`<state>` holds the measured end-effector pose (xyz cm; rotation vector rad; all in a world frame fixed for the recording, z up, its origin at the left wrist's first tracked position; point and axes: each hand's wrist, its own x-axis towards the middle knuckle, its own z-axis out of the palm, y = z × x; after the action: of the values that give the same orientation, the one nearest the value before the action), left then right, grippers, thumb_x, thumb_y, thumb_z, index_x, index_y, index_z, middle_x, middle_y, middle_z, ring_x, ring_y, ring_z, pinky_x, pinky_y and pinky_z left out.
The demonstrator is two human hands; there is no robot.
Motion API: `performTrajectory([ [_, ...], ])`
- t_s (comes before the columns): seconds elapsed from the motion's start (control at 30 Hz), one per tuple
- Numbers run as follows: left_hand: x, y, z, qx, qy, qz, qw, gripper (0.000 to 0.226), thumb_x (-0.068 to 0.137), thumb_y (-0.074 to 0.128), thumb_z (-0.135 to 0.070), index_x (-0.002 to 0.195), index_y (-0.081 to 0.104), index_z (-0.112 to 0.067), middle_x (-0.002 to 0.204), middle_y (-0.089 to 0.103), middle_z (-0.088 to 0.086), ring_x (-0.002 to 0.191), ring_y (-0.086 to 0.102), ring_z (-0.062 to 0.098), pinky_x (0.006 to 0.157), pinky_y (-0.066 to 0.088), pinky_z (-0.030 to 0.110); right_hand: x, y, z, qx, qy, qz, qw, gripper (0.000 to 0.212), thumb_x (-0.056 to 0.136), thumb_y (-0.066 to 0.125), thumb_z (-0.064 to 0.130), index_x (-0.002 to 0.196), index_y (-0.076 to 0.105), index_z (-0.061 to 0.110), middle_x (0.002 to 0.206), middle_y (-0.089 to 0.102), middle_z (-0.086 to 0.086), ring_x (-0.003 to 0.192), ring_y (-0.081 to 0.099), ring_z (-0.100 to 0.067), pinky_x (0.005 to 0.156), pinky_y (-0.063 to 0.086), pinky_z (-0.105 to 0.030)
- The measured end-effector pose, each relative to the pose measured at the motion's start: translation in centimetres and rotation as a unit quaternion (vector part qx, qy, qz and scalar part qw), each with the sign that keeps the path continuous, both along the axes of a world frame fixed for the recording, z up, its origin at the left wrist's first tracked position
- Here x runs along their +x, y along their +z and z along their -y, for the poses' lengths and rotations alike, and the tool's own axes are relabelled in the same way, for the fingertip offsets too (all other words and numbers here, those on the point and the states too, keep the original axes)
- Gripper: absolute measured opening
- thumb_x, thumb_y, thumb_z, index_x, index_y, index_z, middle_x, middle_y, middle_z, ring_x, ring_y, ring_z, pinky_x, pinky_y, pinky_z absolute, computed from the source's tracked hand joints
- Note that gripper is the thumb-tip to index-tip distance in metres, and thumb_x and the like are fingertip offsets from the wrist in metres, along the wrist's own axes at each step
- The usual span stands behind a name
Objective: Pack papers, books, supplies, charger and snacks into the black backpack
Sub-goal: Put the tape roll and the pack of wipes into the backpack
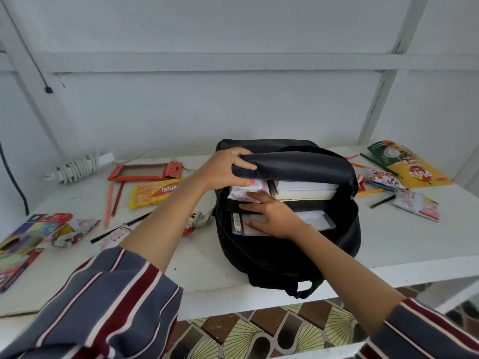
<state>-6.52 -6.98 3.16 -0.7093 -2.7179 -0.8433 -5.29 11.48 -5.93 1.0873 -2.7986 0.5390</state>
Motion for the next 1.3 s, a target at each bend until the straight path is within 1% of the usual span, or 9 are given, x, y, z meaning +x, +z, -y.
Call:
performTrajectory([
  [0.3, 0.4, 0.0, -0.2, 0.005, 0.003, 0.01, 1.0, 0.035, 0.077, 0.074, -0.017, 0.112, 0.068, -0.017, 0.135, 0.05, -0.002, 0.122, 0.045, 0.011, 0.103, 0.032, 0.023, -1.7, 0.4, 0.7, 0.034, -0.019, 0.003, 0.999, 0.041, 0.088, 0.059, 0.029, 0.128, 0.056, 0.026, 0.152, 0.031, -0.001, 0.142, 0.021, -0.02, 0.113, 0.024, -0.03],
  [0.47, 0.7, -0.1, -0.2, 0.03, 0.008, 0.032, 0.999, 0.024, 0.081, 0.07, -0.019, 0.105, 0.072, -0.02, 0.135, 0.048, -0.006, 0.123, 0.044, 0.01, 0.103, 0.034, 0.028, -0.5, 1.5, 0.3, 0.058, -0.01, -0.006, 0.998, 0.054, 0.089, 0.054, 0.029, 0.141, 0.038, 0.026, 0.153, 0.027, -0.001, 0.141, 0.024, -0.024, 0.113, 0.022, -0.033],
  [0.53, 0.8, -0.2, -0.3, 0.038, 0.012, 0.034, 0.999, 0.017, 0.085, 0.065, -0.019, 0.099, 0.074, -0.018, 0.132, 0.048, -0.006, 0.121, 0.045, 0.008, 0.102, 0.034, 0.027, 0.8, 2.5, -0.1, 0.017, -0.008, -0.029, 0.999, 0.054, 0.088, 0.055, 0.025, 0.14, 0.04, 0.027, 0.143, 0.044, -0.003, 0.124, 0.046, -0.025, 0.1, 0.04, -0.035],
  [0.63, 1.0, 0.2, -0.6, 0.15, 0.018, 0.074, 0.986, 0.014, 0.082, 0.064, -0.021, 0.082, 0.075, -0.013, 0.12, 0.053, -0.005, 0.106, 0.053, 0.003, 0.096, 0.037, 0.022, 3.2, 5.1, -1.2, -0.107, 0.025, -0.05, 0.993, 0.037, 0.086, 0.056, 0.014, 0.122, 0.062, 0.019, 0.098, 0.07, -0.003, 0.078, 0.064, -0.017, 0.074, 0.051, -0.031],
  [0.7, 1.2, 0.7, -0.9, 0.267, 0.041, 0.071, 0.96, 0.018, 0.078, 0.059, -0.026, 0.071, 0.071, -0.016, 0.108, 0.055, -0.009, 0.098, 0.056, 0.001, 0.091, 0.038, 0.019, 4.5, 7.3, -2.6, -0.232, 0.043, -0.094, 0.967, 0.027, 0.082, 0.056, 0.004, 0.103, 0.072, 0.01, 0.091, 0.072, -0.002, 0.079, 0.066, -0.012, 0.075, 0.052, -0.023],
  [0.8, 1.1, 0.9, -1.3, 0.253, 0.098, 0.026, 0.962, 0.015, 0.092, 0.053, -0.026, 0.097, 0.067, -0.021, 0.105, 0.054, -0.013, 0.107, 0.049, 0.006, 0.09, 0.034, 0.021, 5.0, 10.5, -5.2, -0.346, -0.019, -0.161, 0.924, 0.025, 0.084, 0.055, -0.002, 0.103, 0.07, 0.005, 0.1, 0.068, -0.004, 0.092, 0.061, -0.005, 0.085, 0.046, -0.012],
  [0.93, 1.2, 0.6, -1.5, 0.251, 0.121, 0.112, 0.954, 0.036, 0.097, 0.043, -0.034, 0.13, 0.049, -0.02, 0.122, 0.053, -0.003, 0.112, 0.047, 0.008, 0.09, 0.033, 0.022, 2.3, 11.7, -8.5, -0.242, -0.209, -0.094, 0.943, 0.036, 0.095, 0.051, 0.021, 0.13, 0.053, 0.017, 0.13, 0.056, -0.003, 0.12, 0.051, -0.017, 0.102, 0.037, -0.027],
  [1.1, 2.0, -0.3, -1.7, 0.272, 0.148, 0.106, 0.945, 0.039, 0.097, 0.043, -0.035, 0.133, 0.047, -0.02, 0.117, 0.053, -0.004, 0.107, 0.046, 0.006, 0.089, 0.033, 0.022, 1.5, 9.6, -10.4, -0.266, -0.23, 0.014, 0.936, 0.04, 0.098, 0.043, 0.03, 0.135, 0.048, 0.015, 0.136, 0.052, -0.003, 0.127, 0.045, -0.019, 0.1, 0.03, -0.023],
  [1.3, 3.6, -0.3, -2.2, 0.328, 0.168, 0.067, 0.927, 0.029, 0.097, 0.044, -0.026, 0.118, 0.06, -0.013, 0.109, 0.06, -0.004, 0.1, 0.053, 0.006, 0.087, 0.038, 0.019, 2.2, 9.4, -11.5, -0.371, -0.218, -0.013, 0.903, 0.025, 0.095, 0.05, 0.018, 0.114, 0.063, 0.01, 0.108, 0.063, -0.006, 0.097, 0.057, -0.014, 0.075, 0.039, -0.003],
])
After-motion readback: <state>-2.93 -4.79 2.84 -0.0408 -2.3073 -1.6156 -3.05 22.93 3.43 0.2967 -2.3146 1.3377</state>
